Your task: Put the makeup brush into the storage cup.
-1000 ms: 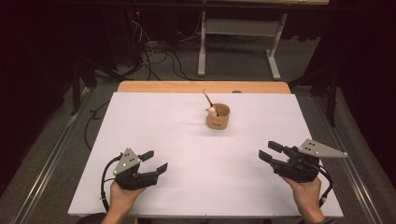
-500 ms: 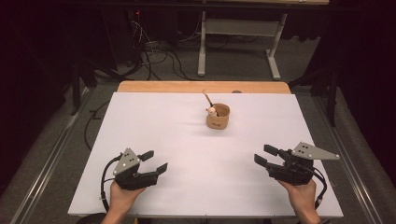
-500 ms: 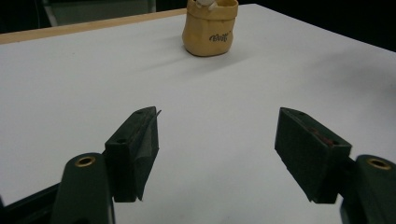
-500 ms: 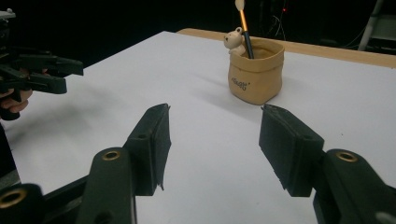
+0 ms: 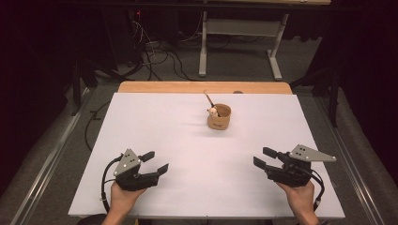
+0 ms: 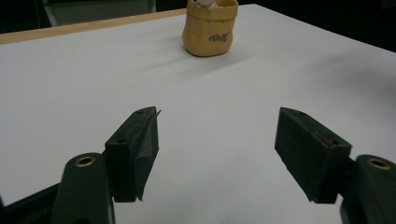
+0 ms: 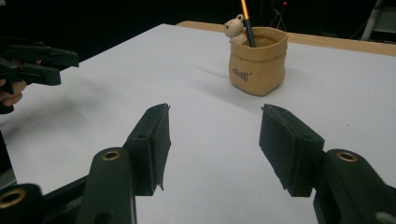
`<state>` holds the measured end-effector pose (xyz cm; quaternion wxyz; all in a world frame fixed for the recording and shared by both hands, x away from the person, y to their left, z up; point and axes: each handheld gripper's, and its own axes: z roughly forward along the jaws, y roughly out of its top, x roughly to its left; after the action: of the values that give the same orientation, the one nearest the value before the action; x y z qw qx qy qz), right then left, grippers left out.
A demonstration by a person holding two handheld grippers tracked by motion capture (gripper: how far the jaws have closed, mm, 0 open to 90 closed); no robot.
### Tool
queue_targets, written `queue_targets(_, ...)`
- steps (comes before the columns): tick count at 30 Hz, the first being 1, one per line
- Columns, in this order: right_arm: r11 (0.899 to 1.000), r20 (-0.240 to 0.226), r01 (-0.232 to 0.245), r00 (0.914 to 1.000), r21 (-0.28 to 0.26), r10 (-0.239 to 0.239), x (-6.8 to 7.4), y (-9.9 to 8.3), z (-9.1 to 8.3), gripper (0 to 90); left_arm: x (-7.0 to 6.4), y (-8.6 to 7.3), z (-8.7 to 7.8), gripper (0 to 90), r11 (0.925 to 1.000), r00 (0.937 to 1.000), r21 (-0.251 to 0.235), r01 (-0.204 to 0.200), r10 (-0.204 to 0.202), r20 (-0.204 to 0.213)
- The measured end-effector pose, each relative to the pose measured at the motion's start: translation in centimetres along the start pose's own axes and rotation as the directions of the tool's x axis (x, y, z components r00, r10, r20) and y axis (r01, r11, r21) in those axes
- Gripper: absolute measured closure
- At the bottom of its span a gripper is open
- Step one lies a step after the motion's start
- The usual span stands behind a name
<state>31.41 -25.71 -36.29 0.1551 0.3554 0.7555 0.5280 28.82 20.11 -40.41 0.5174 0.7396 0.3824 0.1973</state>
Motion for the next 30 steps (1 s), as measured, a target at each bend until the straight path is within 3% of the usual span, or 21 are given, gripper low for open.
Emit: queue_targets(30,0.999,0.030,-0.008,0.9995,0.051,0.006,-0.5,-1.5,1.6,44.7,0.0,0.0,0.0,31.0,1.0000,1.0000,-0.003,0.004,-0.004,0.002)
